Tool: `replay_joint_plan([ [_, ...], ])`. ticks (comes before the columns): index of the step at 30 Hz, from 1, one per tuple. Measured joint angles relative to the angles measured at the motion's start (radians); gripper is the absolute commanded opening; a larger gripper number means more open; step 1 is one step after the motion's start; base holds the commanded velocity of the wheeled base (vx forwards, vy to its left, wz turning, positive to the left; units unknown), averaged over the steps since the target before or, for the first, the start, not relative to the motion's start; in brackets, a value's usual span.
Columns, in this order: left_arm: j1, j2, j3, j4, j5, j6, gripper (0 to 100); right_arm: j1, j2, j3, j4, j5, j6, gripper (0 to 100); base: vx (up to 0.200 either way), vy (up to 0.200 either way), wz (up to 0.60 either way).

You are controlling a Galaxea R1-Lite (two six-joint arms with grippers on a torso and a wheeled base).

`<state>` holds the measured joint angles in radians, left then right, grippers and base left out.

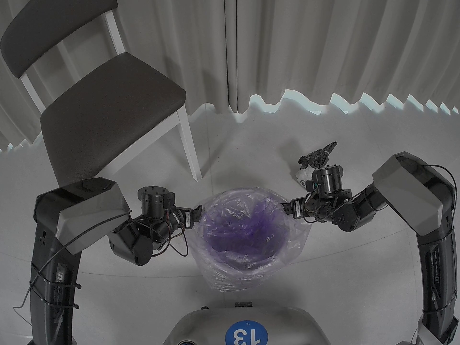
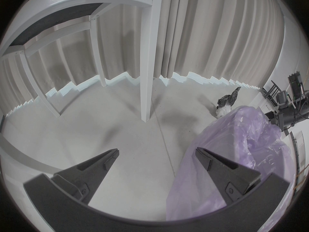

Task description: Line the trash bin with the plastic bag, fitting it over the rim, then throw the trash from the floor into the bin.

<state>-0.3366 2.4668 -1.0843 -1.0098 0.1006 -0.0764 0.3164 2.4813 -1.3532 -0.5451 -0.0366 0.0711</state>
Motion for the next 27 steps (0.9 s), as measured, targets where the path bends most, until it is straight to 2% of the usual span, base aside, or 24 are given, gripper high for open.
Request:
replay_joint_plan([
  [5,0.000,-0.002,0.028,-0.033,0.000,0.000,100,0.003,-0.001,0.001,0.010,0.022,0.049,100,0.000,0.000,0.00],
  [16,0.013,-0.070,0.048,-0.040,-0.010,-0.043,100,-0.011,-0.098,0.001,0.100,0.040,0.054,100,0.000,0.000,0.00],
  [27,0.010,-0.165,0.184,-0.062,-0.020,-0.055,100,-0.007,-0.186,0.063,0.104,0.039,0.054,100,0.000,0.000,0.00],
])
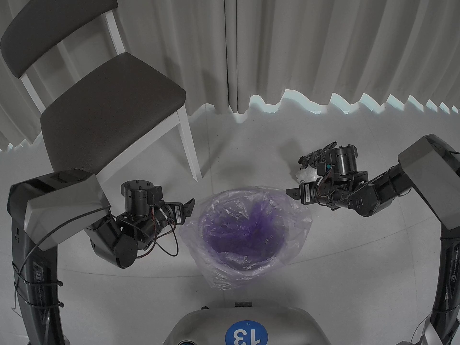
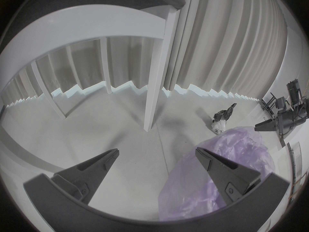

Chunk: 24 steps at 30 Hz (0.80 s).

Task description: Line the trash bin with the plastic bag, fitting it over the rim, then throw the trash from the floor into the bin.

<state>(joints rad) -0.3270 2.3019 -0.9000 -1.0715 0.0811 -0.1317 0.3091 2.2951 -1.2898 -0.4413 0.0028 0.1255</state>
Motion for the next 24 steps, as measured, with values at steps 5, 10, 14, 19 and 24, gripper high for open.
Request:
replay_joint_plan([
  [5,-0.007,-0.022,0.067,-0.046,-0.009,0.003,100,-0.002,-0.039,0.046,0.004,0.001,0.000,100,0.000,0.000,0.00],
  [10,-0.016,-0.031,0.118,-0.061,-0.012,0.005,100,-0.005,-0.065,0.108,0.008,0.001,-0.008,100,0.000,0.000,0.00],
  [14,-0.020,-0.032,0.160,-0.066,-0.013,0.010,100,-0.006,-0.074,0.172,0.005,0.001,-0.028,100,0.000,0.000,0.00],
  [19,-0.013,-0.027,0.201,-0.070,-0.015,0.010,100,-0.007,-0.076,0.234,0.004,0.001,-0.056,100,0.000,0.000,0.00],
  [24,-0.011,-0.002,0.211,-0.081,-0.016,0.010,100,-0.016,-0.062,0.251,-0.004,0.001,-0.054,100,0.000,0.000,0.00],
])
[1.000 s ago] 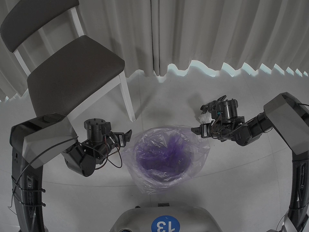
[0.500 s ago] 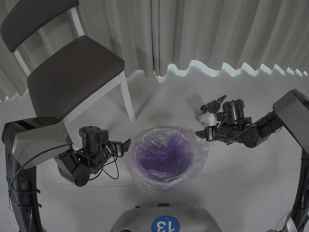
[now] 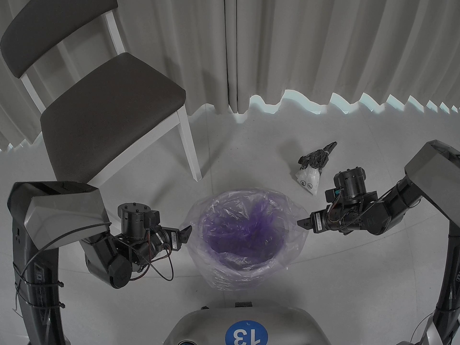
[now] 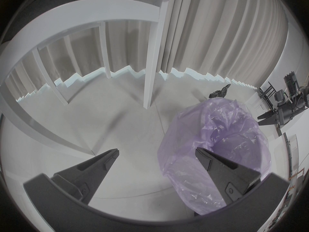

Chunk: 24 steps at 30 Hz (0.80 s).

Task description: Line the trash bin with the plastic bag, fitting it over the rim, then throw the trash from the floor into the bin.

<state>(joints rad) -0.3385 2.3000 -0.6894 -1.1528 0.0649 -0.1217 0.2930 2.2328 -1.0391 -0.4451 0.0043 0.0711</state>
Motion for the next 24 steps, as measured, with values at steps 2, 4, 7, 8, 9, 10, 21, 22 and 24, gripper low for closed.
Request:
replay_joint_plan([
  [2,0.000,0.017,-0.001,-0.018,0.000,0.000,100,-0.002,0.012,0.002,-0.011,0.000,0.001,100,0.000,0.000,0.00],
  [4,0.000,0.038,-0.004,-0.032,0.001,0.001,100,-0.004,0.031,0.003,-0.031,0.000,0.003,100,0.000,0.000,0.00],
  [7,0.000,0.071,-0.010,-0.043,0.001,0.002,100,-0.003,0.063,0.000,-0.064,0.001,0.005,100,0.000,0.000,0.00],
  [8,0.000,0.082,-0.014,-0.044,0.000,0.001,100,-0.003,0.075,-0.004,-0.074,0.001,0.005,100,0.000,0.000,0.00],
  [9,0.000,0.095,-0.021,-0.044,0.000,0.001,100,-0.003,0.088,-0.010,-0.080,0.001,0.005,100,0.000,0.000,0.00],
  [10,0.001,0.108,-0.032,-0.044,-0.001,0.002,100,-0.002,0.102,-0.018,-0.083,0.003,0.005,100,0.000,0.000,0.00],
  [21,0.019,0.219,-0.168,0.000,-0.014,0.002,100,0.002,0.261,-0.247,0.027,0.015,0.006,100,0.000,0.000,0.00],
  [22,0.021,0.224,-0.176,0.003,-0.015,0.002,100,0.003,0.272,-0.271,0.048,0.015,0.006,100,0.000,0.000,0.00],
  [24,0.026,0.233,-0.189,0.012,-0.017,0.002,100,0.005,0.295,-0.327,0.104,0.017,0.005,100,0.000,0.000,0.00],
])
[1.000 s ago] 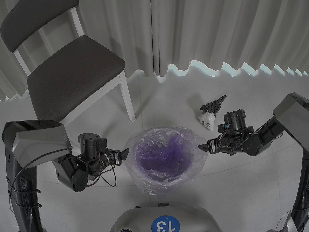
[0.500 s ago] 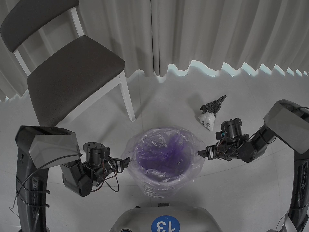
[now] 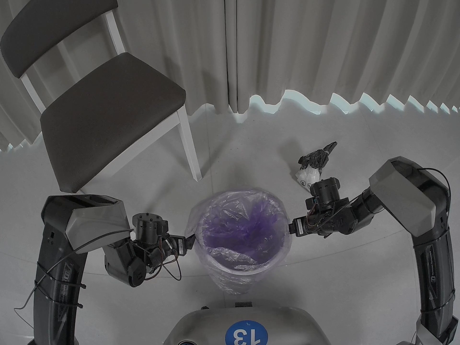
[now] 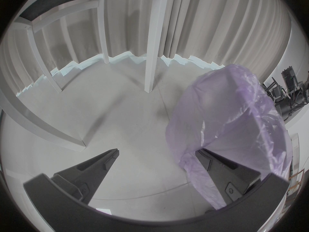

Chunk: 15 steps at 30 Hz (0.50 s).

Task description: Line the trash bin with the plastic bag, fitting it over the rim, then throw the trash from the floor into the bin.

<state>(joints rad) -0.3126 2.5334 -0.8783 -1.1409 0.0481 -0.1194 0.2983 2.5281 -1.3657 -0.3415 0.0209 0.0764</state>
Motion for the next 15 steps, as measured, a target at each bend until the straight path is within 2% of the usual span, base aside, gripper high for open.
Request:
replay_joint_plan([
  [6,0.007,0.014,-0.020,0.004,-0.004,-0.001,100,0.031,0.050,-0.091,0.069,0.001,0.003,100,0.000,0.000,0.00],
  [15,0.005,-0.025,0.026,-0.006,-0.006,-0.009,100,0.022,-0.007,-0.028,0.070,0.003,0.009,100,0.000,0.000,0.00],
])
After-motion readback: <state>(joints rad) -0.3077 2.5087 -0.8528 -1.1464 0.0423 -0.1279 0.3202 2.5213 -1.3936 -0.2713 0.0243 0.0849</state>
